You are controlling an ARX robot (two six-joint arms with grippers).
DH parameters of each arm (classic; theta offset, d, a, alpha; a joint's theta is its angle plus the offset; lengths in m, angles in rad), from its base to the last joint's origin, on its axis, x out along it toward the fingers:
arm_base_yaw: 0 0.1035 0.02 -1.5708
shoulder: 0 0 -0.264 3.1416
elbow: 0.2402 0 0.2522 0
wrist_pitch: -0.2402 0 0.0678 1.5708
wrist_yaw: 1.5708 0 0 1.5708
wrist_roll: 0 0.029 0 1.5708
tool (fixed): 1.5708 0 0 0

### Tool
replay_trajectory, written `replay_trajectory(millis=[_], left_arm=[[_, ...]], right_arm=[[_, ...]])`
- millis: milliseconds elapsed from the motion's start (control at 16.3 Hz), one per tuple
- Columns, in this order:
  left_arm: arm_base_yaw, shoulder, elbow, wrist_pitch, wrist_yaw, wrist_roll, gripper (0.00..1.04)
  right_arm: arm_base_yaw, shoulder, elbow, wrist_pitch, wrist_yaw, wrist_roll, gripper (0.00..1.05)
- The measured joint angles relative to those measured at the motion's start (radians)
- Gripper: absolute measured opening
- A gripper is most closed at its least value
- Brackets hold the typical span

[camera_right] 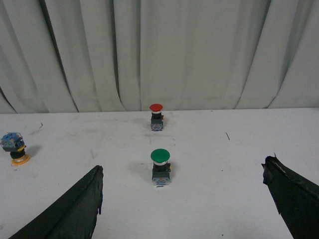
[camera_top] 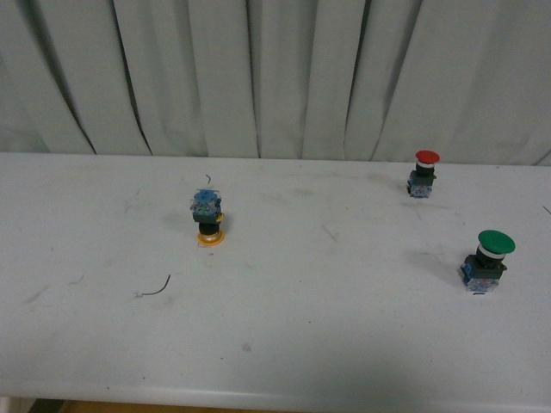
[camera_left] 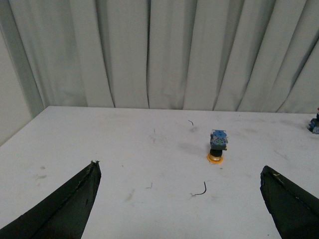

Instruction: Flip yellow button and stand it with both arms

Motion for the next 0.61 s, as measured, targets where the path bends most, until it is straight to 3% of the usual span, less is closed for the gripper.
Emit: replay_trajectory(millis=[184, 368, 490, 613], left_arm=[[0.026, 0.116, 0.057, -0.103, 0.04, -0.093, 0.98], [0.066, 0.481, 0.174, 0.25, 0.093, -0.197, 0.98], [0.005, 0.866, 0.317, 0.516, 0.098, -0.2, 0.98], [-0.068, 1.226, 0.538, 0.578, 0.079, -0.177, 0.98]], right_arm=[[0.0, 0.0, 0.0, 0.0, 0.0, 0.0, 0.98], [0.0, 0.0, 0.0, 0.0, 0.0, 0.0, 0.98], [0.0, 0.0, 0.0, 0.0, 0.0, 0.0, 0.98], [0.0, 0.0, 0.0, 0.0, 0.0, 0.0, 0.98]])
